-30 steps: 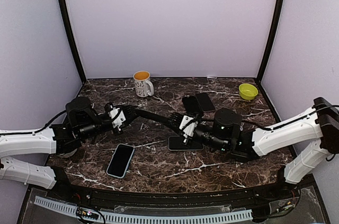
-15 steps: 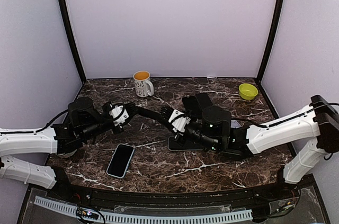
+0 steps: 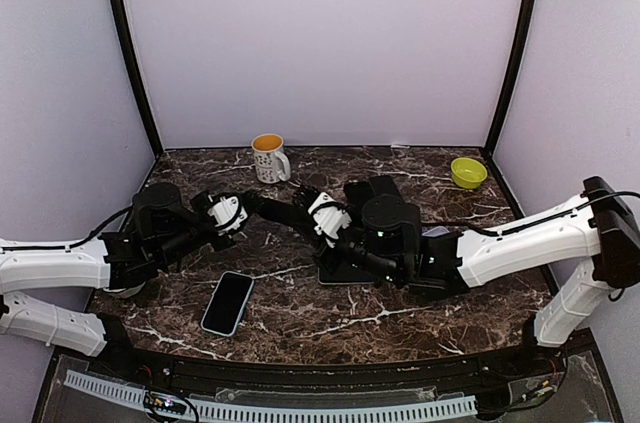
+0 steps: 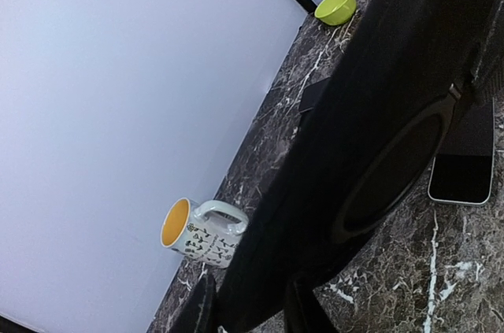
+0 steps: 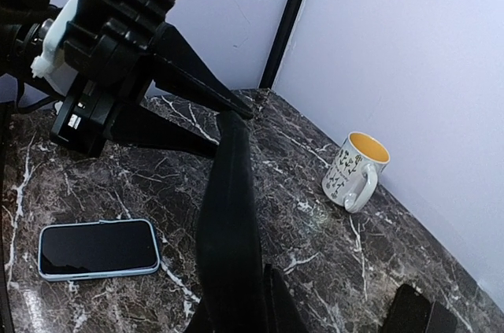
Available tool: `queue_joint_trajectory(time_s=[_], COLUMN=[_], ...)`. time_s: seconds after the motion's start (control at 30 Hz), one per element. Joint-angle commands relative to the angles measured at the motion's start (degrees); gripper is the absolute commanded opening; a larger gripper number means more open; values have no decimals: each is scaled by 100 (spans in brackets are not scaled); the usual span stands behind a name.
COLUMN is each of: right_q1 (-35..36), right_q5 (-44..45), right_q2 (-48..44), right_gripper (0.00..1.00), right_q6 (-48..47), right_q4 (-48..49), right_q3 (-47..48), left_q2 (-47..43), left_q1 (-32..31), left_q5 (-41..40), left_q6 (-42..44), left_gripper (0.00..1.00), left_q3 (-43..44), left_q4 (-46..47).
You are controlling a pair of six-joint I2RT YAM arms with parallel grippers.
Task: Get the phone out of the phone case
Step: Remove the top left corner of the phone from the phone case.
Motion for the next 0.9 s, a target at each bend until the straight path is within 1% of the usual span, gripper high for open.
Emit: queue_joint_trajectory(time_s=[0.0, 0.17, 0.37, 0.53, 0.67, 0.83, 0.87], right_q1=[274, 272, 255, 256, 257, 257, 257], right_q5=[343, 674, 764, 655, 544, 489, 492], right_q2=[-33, 52, 91, 40, -13, -125, -135], right_gripper=[0, 0, 0, 0, 0, 0, 0], right_q6=[1952, 2797, 3297, 3193, 2882, 2582, 2497], right_q4=[614, -465, -898, -823, -618, -444, -439], right_q3=[764, 1347, 1615, 1565, 1354, 1087, 1054], left_q2=[3, 49, 55, 49, 38, 44, 55], left_q1=[93, 88, 91, 90, 94, 96, 94], left_q5=[-1481, -1696, -1626, -1513, -1386, -1309, -1312], left_q6=[-203, -195, -225, -226, -257, -269, -265], left_gripper=[25, 25, 24, 25, 30, 33, 35], left_q3=[402, 458, 442, 414, 385, 365, 370], left_q4=[1111, 1128, 1131, 1135, 1138, 1144, 1148])
